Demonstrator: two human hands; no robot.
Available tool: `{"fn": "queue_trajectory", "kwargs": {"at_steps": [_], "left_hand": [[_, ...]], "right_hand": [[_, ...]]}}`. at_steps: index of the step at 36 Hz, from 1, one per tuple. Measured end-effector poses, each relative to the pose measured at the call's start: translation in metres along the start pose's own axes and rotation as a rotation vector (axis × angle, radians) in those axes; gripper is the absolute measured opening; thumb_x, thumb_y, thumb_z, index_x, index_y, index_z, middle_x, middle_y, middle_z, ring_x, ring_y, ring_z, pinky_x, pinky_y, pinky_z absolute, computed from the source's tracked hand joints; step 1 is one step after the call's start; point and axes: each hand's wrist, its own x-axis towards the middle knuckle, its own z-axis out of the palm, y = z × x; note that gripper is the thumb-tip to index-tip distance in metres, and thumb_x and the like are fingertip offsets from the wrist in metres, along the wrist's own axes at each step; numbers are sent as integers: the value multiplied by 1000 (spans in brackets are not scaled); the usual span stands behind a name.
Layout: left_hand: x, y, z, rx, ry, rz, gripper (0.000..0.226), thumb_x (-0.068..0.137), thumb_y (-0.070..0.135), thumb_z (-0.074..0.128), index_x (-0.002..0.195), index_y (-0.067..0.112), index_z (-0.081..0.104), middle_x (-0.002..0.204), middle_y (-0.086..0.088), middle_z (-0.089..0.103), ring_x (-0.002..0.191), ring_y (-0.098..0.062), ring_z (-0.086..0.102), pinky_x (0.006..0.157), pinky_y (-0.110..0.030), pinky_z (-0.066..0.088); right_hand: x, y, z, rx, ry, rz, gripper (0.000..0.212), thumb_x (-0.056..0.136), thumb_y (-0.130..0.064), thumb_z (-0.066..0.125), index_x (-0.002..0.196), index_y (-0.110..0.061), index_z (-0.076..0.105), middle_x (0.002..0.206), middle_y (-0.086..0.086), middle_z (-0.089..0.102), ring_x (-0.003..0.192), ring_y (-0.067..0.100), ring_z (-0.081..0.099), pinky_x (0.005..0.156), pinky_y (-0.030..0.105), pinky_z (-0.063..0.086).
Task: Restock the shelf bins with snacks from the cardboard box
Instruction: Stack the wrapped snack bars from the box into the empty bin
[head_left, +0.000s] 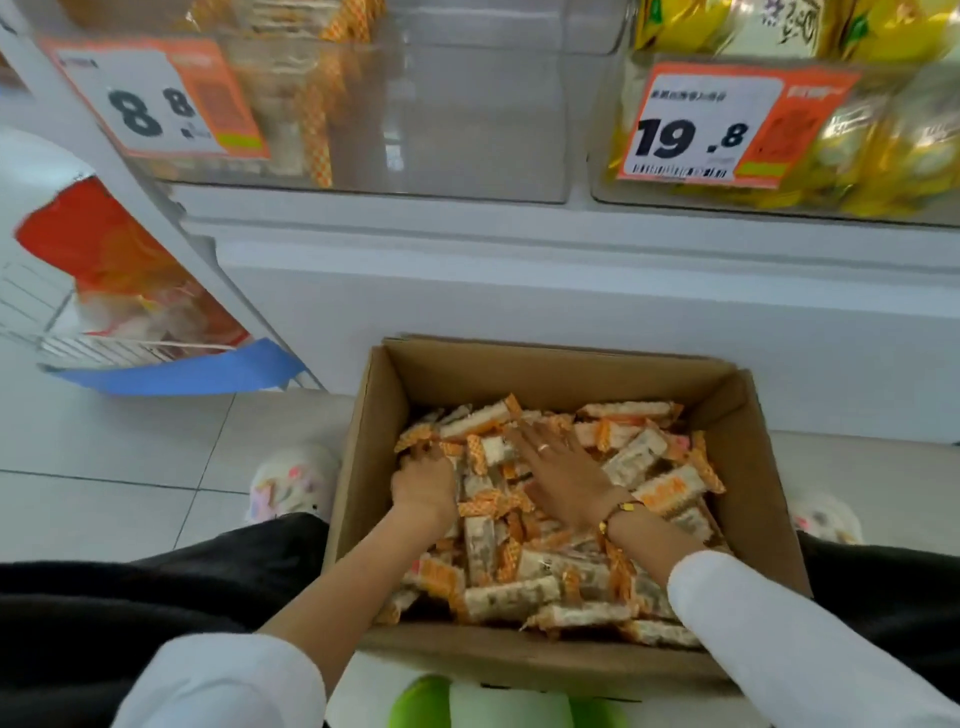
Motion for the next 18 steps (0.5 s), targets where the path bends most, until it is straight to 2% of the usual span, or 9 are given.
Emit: {"fn": "queue_trajectory", "kwargs": {"at_steps": [2, 5, 8, 10, 14, 18], "left_hand": [[2, 4, 4, 41, 10, -30, 63, 95, 20, 56, 144, 0, 22, 146, -17, 31, 133, -33, 34, 97, -37, 43], [6, 5, 9, 8, 61, -1, 55, 97, 26, 54, 140, 1, 33, 141, -16, 38, 130, -31, 38, 96, -39, 44], [10, 7, 11, -176, 121, 82, 47, 97, 36, 49, 134, 8, 43, 137, -12, 45, 128, -28, 39, 94, -39, 44], [12, 11, 13, -221, 185, 127, 41, 97, 36, 51, 130, 14, 45, 133, -8, 48, 125, -27, 41, 90, -38, 45], [8, 17, 14, -99, 207, 123, 44, 98, 34, 50, 133, 10, 37, 127, -11, 53, 112, -30, 54, 80, -37, 45], [12, 13, 14, -10, 178, 138, 50, 96, 20, 51, 139, 8, 29, 122, -12, 58, 106, -32, 60, 75, -38, 47]], "right_hand": [[7, 2, 6, -9, 18, 20, 76, 99, -41, 42, 154, -17, -4, 161, 7, 4, 147, 28, 6, 118, 49, 11], [17, 4, 6, -87, 89, 12, 69, 93, -50, 49, 148, -15, 26, 149, 9, 34, 136, 30, 30, 109, 46, 22], [20, 6, 7, -18, 58, 21, 58, 93, -46, 53, 142, -19, 38, 146, 7, 39, 133, 29, 33, 104, 44, 34], [17, 6, 7, 16, 62, 27, 51, 93, -41, 55, 140, -23, 43, 145, 5, 38, 132, 29, 32, 101, 45, 38], [9, 8, 1, 54, -5, 14, 50, 97, -32, 51, 145, -23, 38, 147, 8, 35, 130, 32, 37, 94, 44, 44], [-5, 10, -21, 255, -49, 40, 50, 101, -28, 43, 150, -29, 29, 119, 8, 63, 99, 26, 62, 73, 39, 54]]}}
